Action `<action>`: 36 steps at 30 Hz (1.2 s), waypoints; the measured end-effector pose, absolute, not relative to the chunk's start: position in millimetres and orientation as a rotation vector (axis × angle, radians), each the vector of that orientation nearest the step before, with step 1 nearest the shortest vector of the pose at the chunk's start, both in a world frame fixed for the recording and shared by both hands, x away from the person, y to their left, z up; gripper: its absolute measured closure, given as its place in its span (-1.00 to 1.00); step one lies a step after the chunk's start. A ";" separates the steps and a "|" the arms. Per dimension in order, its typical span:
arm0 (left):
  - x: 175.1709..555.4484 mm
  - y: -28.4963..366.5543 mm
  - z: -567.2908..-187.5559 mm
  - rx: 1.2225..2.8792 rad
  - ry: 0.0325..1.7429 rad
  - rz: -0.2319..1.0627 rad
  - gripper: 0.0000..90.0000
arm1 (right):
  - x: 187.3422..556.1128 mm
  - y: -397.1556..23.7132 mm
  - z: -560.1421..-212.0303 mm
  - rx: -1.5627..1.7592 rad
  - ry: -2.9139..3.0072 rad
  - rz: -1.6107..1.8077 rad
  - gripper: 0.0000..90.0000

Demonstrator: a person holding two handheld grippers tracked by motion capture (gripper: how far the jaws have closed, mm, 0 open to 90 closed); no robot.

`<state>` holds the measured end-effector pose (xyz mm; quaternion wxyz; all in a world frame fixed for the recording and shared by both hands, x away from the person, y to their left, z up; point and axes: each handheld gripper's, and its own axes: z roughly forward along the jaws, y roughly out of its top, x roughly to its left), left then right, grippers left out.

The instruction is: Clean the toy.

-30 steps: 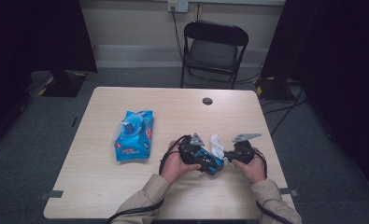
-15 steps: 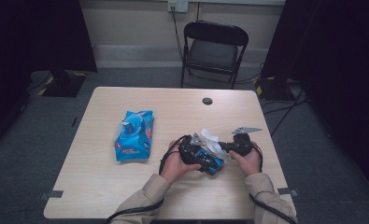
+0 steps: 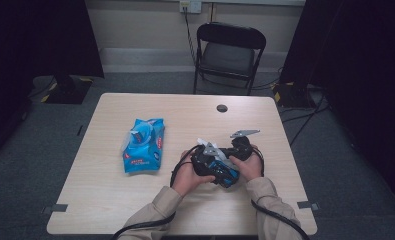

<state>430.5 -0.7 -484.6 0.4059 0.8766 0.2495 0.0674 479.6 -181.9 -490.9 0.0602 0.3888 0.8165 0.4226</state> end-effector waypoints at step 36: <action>430.5 0.1 -485.2 2.202 0.628 0.168 -0.80 | 466.4 -198.7 -497.4 1.122 2.563 1.261 1.00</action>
